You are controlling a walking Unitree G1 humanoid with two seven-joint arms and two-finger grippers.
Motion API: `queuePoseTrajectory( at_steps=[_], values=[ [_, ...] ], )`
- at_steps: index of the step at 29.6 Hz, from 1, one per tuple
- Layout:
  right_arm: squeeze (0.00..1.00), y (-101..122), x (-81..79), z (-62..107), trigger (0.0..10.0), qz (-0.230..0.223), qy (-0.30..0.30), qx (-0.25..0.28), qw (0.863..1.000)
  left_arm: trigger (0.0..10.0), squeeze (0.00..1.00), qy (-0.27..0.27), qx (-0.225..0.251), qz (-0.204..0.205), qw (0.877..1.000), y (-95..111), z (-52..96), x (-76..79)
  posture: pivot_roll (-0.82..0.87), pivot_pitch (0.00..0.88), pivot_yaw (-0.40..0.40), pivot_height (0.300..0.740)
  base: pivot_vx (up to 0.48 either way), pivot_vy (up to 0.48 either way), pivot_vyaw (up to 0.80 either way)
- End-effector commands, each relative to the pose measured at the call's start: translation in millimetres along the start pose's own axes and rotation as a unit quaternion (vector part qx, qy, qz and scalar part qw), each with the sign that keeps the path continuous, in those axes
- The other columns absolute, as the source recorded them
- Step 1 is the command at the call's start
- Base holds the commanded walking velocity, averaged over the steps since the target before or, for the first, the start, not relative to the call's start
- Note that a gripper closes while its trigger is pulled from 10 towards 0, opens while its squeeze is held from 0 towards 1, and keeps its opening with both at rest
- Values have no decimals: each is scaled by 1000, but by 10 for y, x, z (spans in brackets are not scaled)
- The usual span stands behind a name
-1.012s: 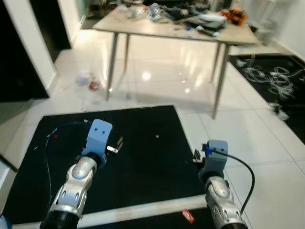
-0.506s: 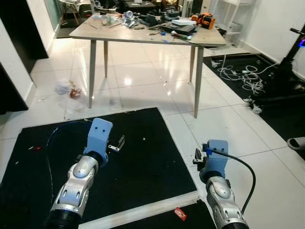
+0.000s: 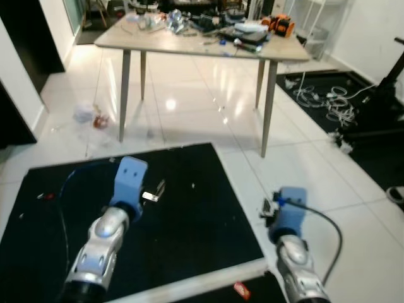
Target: Picking trash to rubbish bin
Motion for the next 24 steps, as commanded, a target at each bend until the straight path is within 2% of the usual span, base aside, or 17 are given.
queuePoseTrajectory(
  at_steps=[1,17,24],
  values=[
    [0,-52,57,21,10000,5,-7,-8,1000,10000,0,-6,3,-2,1000,13,2,20,13,101,29,740,349,0,0],
    [0,-32,58,6,10000,18,-2,-6,1000,10000,0,-4,5,2,1000,32,-11,29,7,106,25,740,349,0,0],
    [0,4,62,10,10000,0,-6,-1,1000,10000,0,-1,5,3,1000,35,-16,26,3,109,20,740,350,0,0]
  ],
)
Point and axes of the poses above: a point about 5 cm out from each wrist's last joint towards the gripper, its own z axis pointing back from the gripper into the wrist, its own y axis along the axis of the wrist's last joint, x = y × z, the point moved 3 cm from there along -z, pointing out of the wrist towards the gripper
